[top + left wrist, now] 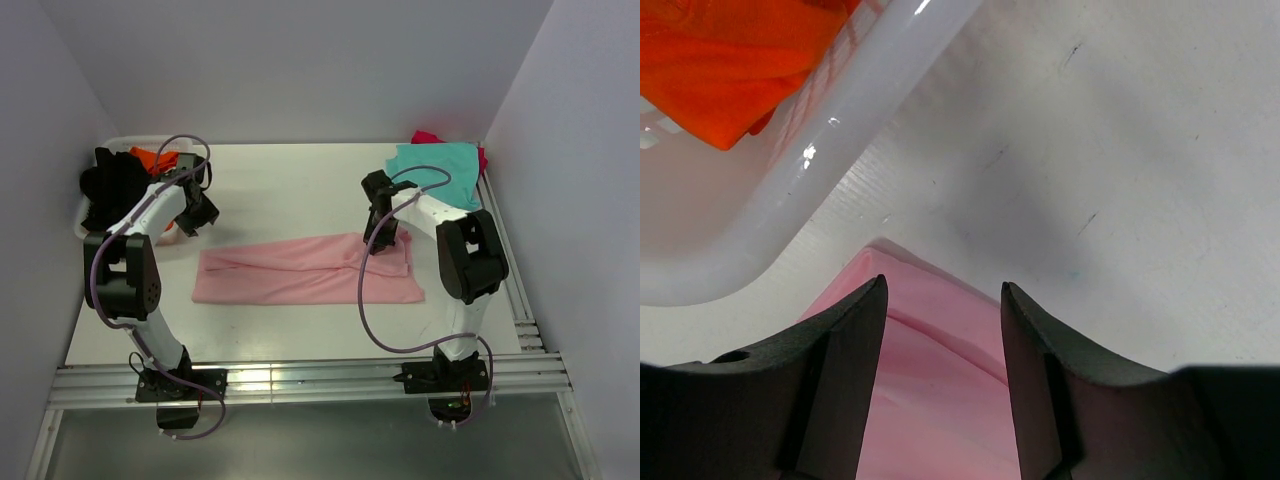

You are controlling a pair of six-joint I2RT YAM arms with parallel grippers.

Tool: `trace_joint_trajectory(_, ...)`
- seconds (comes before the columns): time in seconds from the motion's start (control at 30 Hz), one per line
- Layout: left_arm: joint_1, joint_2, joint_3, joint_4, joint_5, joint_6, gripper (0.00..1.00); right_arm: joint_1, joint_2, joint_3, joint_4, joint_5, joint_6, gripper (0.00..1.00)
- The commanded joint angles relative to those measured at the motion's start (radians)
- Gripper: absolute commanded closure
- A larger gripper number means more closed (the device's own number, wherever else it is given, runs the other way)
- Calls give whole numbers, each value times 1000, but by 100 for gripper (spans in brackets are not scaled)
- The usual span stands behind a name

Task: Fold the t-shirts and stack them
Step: Fold the tshirt

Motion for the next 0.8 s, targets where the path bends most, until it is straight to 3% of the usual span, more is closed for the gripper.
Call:
trace_joint_trajectory(0.0, 12, -7, 33, 6, -3, 21, 45, 14, 13, -4, 20, 1, 11, 100)
trace_joint_trajectory(0.53, 35, -23, 7, 25, 13, 22, 46, 51, -1, -31, 3, 4, 8, 100)
trace_joint_trajectory(0.77, 37, -25, -1, 28, 13, 25, 45, 60, -137, -28, -66, -26, 25, 100)
